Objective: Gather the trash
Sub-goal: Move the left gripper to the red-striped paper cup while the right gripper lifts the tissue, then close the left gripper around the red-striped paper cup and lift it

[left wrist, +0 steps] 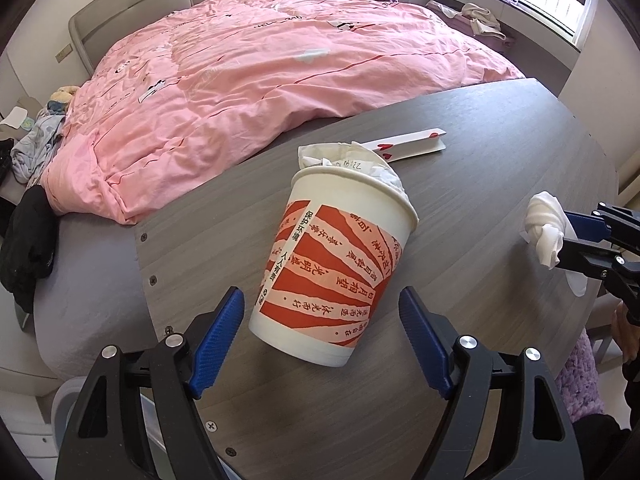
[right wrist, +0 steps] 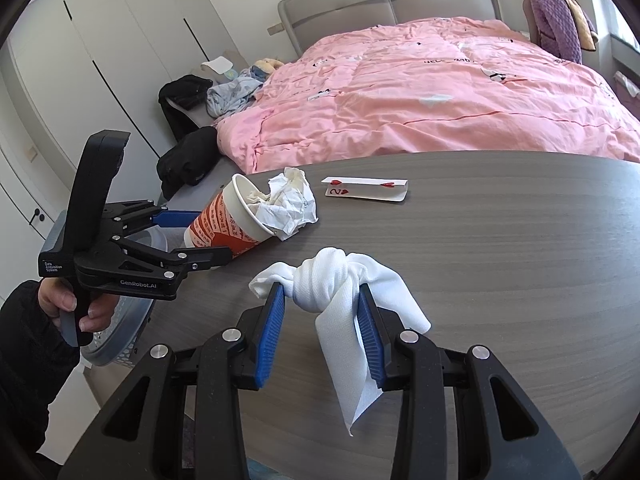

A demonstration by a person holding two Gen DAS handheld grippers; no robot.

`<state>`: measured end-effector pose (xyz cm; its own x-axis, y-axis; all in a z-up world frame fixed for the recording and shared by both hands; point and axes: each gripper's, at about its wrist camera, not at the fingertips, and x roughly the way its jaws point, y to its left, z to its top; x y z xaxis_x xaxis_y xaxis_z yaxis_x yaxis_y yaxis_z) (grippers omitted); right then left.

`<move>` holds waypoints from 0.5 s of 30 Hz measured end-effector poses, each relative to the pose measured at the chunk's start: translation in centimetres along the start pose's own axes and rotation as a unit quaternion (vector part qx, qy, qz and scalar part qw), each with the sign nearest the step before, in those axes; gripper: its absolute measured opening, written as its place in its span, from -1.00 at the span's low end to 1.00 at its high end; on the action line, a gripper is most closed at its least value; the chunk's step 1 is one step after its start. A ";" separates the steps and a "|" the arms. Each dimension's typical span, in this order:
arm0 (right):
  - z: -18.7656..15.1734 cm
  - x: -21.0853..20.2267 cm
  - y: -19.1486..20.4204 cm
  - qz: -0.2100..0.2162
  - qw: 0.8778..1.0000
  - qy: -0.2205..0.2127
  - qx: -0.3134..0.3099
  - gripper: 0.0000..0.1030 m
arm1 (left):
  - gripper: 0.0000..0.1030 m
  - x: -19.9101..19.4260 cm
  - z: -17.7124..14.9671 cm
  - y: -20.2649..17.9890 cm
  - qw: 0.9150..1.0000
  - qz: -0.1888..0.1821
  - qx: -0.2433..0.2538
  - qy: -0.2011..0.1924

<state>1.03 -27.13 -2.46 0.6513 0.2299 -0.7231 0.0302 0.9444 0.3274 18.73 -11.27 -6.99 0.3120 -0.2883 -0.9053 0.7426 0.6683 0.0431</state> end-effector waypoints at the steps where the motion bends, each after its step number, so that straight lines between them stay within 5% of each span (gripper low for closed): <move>1: 0.0 0.0 0.0 0.000 1.000 0.000 0.001 -0.30 | 0.48 0.1 0.1 -0.1 1.000 0.000 0.001 0.000; 10: -0.1 0.0 0.2 0.001 1.000 0.000 0.002 -0.30 | 0.47 1.2 0.4 -0.2 1.000 -0.011 -0.009 -0.001; 15: -0.2 0.0 0.2 0.002 1.000 0.000 0.003 -0.29 | 0.26 0.8 0.0 0.2 1.000 -0.014 -0.022 -0.006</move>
<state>0.89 -26.93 -2.50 0.6519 0.2334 -0.7215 0.0324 0.9420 0.3340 19.15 -11.40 -7.72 0.2994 -0.3154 -0.9005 0.7240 0.6899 -0.0009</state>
